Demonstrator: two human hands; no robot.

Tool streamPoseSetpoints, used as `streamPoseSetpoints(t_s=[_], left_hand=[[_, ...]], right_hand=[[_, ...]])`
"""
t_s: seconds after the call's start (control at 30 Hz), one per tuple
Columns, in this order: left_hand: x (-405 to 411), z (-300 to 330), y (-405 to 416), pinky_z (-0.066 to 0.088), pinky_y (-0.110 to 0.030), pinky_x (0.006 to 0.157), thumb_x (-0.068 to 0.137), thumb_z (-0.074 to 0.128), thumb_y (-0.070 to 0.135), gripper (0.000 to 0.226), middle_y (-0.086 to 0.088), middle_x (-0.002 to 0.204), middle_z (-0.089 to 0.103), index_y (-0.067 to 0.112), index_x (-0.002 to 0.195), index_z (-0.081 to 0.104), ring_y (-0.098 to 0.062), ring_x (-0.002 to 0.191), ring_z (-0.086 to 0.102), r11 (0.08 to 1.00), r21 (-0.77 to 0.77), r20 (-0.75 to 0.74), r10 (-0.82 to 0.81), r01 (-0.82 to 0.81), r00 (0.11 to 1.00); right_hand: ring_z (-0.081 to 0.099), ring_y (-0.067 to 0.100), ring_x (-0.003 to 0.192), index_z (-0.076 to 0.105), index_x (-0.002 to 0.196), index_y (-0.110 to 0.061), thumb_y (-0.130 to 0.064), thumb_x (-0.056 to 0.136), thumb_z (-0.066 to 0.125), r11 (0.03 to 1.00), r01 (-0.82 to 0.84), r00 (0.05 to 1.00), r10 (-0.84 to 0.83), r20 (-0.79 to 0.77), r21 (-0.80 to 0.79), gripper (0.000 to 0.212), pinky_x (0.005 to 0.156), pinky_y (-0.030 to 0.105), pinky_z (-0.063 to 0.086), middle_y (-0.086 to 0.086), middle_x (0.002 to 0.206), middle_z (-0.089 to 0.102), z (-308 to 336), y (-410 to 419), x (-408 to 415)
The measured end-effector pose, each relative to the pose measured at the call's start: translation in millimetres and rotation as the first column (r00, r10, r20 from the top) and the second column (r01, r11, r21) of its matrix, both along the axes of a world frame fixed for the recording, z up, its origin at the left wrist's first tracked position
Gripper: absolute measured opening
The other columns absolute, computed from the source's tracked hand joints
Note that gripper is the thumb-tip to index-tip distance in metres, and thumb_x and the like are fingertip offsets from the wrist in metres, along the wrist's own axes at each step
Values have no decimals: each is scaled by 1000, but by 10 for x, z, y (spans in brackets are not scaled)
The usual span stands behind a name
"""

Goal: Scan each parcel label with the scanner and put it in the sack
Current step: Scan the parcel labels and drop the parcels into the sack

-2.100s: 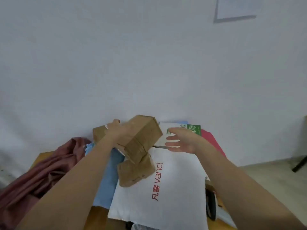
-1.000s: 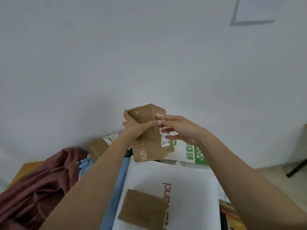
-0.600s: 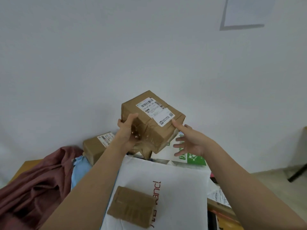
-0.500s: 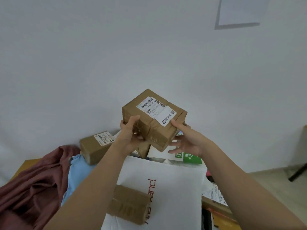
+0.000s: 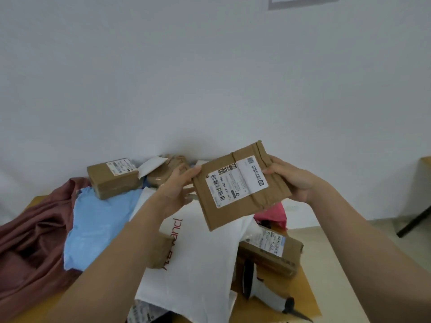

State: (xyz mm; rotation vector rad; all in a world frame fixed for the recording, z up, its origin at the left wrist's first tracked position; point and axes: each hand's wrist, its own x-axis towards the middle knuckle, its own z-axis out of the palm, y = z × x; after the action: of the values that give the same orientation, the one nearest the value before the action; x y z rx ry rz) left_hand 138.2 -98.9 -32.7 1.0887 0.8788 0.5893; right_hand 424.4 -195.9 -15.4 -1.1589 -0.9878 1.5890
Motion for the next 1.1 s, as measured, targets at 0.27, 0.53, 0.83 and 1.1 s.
streamPoseSetpoints(t_s=[0.27,0.53,0.83,1.1], left_hand=[[-87,2,-530,38,-50,110,60,79,53,83,-1,120,67,31,135,51,-24,117,59,977,12,-266,-203,213,942],[-176,-280,-859,58,-40,77,69,77,46,64,-11,112,72,27,127,57,-30,99,70,973,-37,-260,-231,229,938],[-263,-731,-1239,59,-38,70,58,74,67,84,-1,114,71,30,130,54,-23,104,66,926,-82,-177,351,-369,920],[-17,-898,-1637,51,-34,71,73,68,59,79,3,124,64,35,142,36,-18,107,60,782,-15,-160,613,-623,774]], right_hand=[[68,29,106,51,136,-30,-13,79,67,985,-159,985,163,62,-70,61,71,36,58,10,121,68,-36,-400,0],[69,23,97,58,127,-33,-57,77,70,992,77,988,-63,139,-99,56,72,33,56,8,116,70,-287,-674,-372],[63,22,90,65,108,-5,-19,92,58,864,226,821,80,565,-450,22,89,37,52,15,94,66,-1749,-907,-477],[55,21,84,54,88,-10,-28,94,53,890,-97,385,447,807,-446,19,80,37,46,7,90,56,-2494,-1030,-488]])
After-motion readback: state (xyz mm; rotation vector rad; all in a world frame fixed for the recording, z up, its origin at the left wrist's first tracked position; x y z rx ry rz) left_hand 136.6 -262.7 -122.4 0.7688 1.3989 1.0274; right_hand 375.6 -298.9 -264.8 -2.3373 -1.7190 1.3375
